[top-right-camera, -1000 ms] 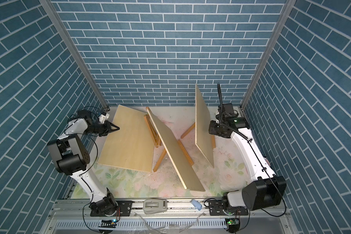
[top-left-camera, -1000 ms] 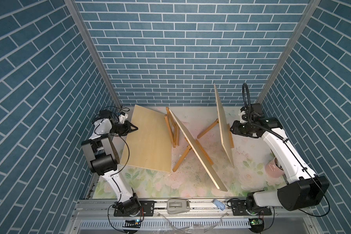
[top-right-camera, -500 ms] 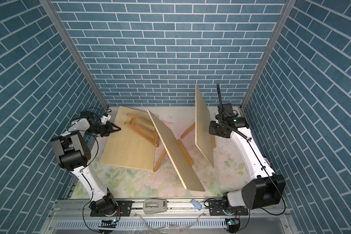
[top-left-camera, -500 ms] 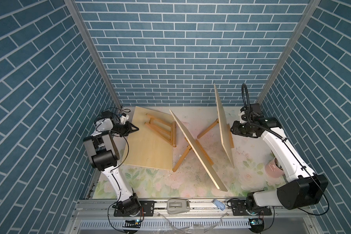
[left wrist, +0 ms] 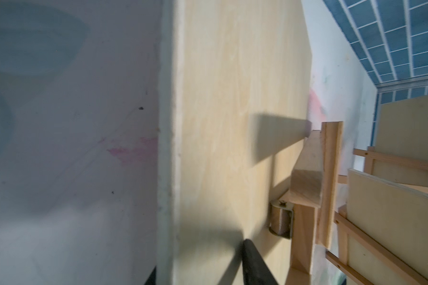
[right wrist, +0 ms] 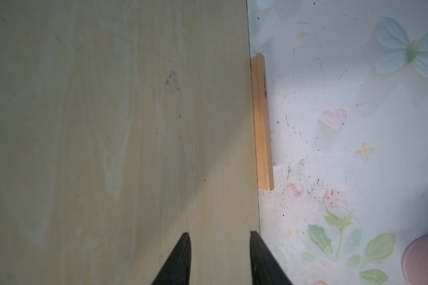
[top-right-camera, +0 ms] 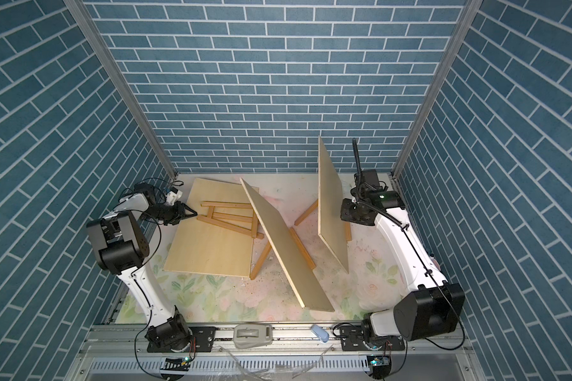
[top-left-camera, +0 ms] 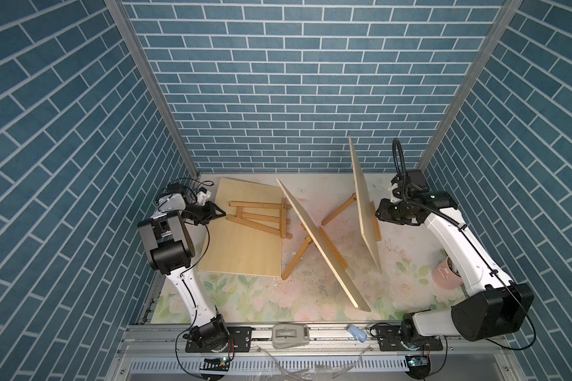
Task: Disassemble the easel
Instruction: Place the drawing board at the center of the board.
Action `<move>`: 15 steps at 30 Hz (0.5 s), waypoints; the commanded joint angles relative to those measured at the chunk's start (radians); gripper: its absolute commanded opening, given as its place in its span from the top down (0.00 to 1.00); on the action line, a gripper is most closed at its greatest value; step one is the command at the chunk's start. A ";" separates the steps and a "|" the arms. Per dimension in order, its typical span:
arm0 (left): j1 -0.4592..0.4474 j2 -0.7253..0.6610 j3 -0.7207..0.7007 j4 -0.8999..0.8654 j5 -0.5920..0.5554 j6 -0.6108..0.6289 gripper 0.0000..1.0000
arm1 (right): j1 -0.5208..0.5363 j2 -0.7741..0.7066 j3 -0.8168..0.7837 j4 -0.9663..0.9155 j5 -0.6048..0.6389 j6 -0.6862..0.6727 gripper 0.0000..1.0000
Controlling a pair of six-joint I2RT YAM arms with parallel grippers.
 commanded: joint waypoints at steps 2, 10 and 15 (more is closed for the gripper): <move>-0.012 0.091 -0.048 -0.121 -0.727 -0.027 0.56 | 0.008 0.008 -0.008 -0.026 0.013 0.032 0.59; -0.012 0.117 -0.013 -0.118 -0.709 -0.034 0.52 | 0.009 0.016 0.002 -0.034 0.012 0.027 0.59; -0.011 0.152 0.020 -0.134 -0.702 -0.038 0.52 | 0.011 0.021 0.013 -0.044 0.016 0.026 0.59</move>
